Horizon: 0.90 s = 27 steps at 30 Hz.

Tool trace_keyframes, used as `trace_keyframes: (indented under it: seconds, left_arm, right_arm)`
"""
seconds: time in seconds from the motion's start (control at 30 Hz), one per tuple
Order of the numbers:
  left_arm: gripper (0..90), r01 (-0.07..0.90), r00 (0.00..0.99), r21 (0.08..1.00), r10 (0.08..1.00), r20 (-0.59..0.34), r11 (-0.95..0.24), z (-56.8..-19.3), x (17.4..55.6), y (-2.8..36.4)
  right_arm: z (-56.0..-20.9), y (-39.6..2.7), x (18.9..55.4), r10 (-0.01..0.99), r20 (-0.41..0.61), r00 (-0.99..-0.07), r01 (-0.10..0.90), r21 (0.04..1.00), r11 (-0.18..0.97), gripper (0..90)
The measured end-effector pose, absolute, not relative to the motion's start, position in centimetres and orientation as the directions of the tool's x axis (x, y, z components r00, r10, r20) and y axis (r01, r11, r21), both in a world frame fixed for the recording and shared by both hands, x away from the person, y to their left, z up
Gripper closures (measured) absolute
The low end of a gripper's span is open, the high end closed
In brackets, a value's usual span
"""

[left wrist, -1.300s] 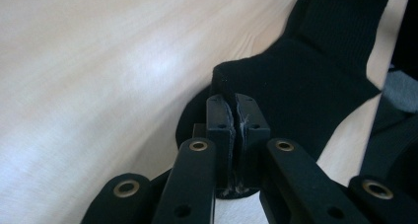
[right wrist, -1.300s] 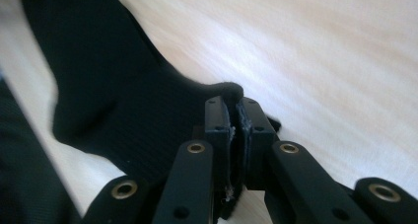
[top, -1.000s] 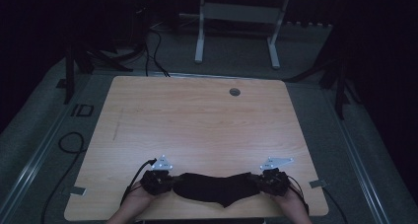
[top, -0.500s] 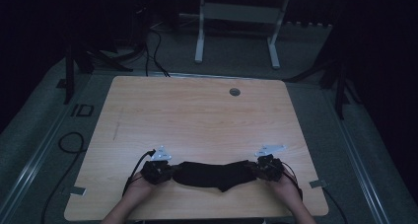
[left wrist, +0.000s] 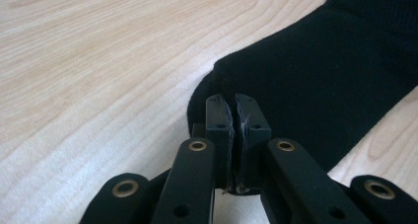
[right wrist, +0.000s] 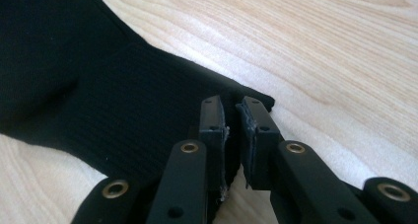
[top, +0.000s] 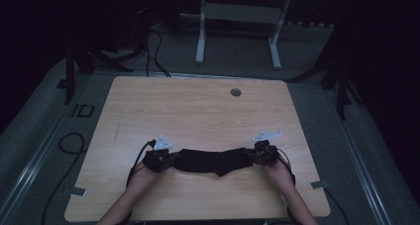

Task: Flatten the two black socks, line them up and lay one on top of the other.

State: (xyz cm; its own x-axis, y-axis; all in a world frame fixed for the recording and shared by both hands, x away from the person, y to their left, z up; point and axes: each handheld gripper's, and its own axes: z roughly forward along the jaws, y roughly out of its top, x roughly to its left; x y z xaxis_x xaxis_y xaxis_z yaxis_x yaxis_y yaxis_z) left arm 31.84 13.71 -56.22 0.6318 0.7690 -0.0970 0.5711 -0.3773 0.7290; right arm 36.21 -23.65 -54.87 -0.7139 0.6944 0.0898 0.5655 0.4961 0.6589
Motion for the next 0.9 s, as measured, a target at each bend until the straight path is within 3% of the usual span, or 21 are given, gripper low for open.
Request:
trace_keyframes:
  seconds: [0.2,0.3,0.37,0.53,0.7,0.83,0.9]
  left_arm:
    - [84.7,0.602,0.612,0.717,0.78,-0.131,-0.351,-56.1,32.3,14.1]
    - [71.6,0.607,0.611,0.709,0.781,-0.127,-0.359,-56.1,32.3,14.3]
    - [62.5,0.602,0.615,0.708,0.78,-0.117,-0.369,-56.0,32.2,14.4]
    - [52.3,0.597,0.59,0.73,0.799,-0.119,-0.332,-55.5,32.0,15.0]
    - [35.7,0.589,0.583,0.753,0.799,-0.145,-0.293,-55.1,31.8,15.4]
    - [25.7,0.593,0.562,0.764,0.81,-0.168,-0.254,-55.1,31.7,15.7]
    - [25.6,0.592,0.541,0.77,0.825,-0.162,-0.237,-55.1,31.7,16.0]
  right_arm:
    - [-54.9,-23.3,36.5,0.696,0.09,-0.713,0.566,0.659,0.495,79.3]
    - [-54.7,-23.3,36.5,0.693,0.079,-0.717,0.563,0.651,0.508,74.9]
    - [-54.5,-23.2,36.5,0.693,0.069,-0.717,0.56,0.649,0.514,66.8]
    - [-53.2,-23.6,36.1,0.689,0.066,-0.722,0.544,0.669,0.507,44.8]
    - [-52.4,-24.0,36.0,0.69,0.077,-0.72,0.539,0.689,0.485,25.5]
    - [-52.2,-24.3,35.9,0.681,0.087,-0.727,0.53,0.702,0.476,12.2]
    - [-52.1,-24.5,35.7,0.685,0.075,-0.724,0.521,0.71,0.473,13.7]
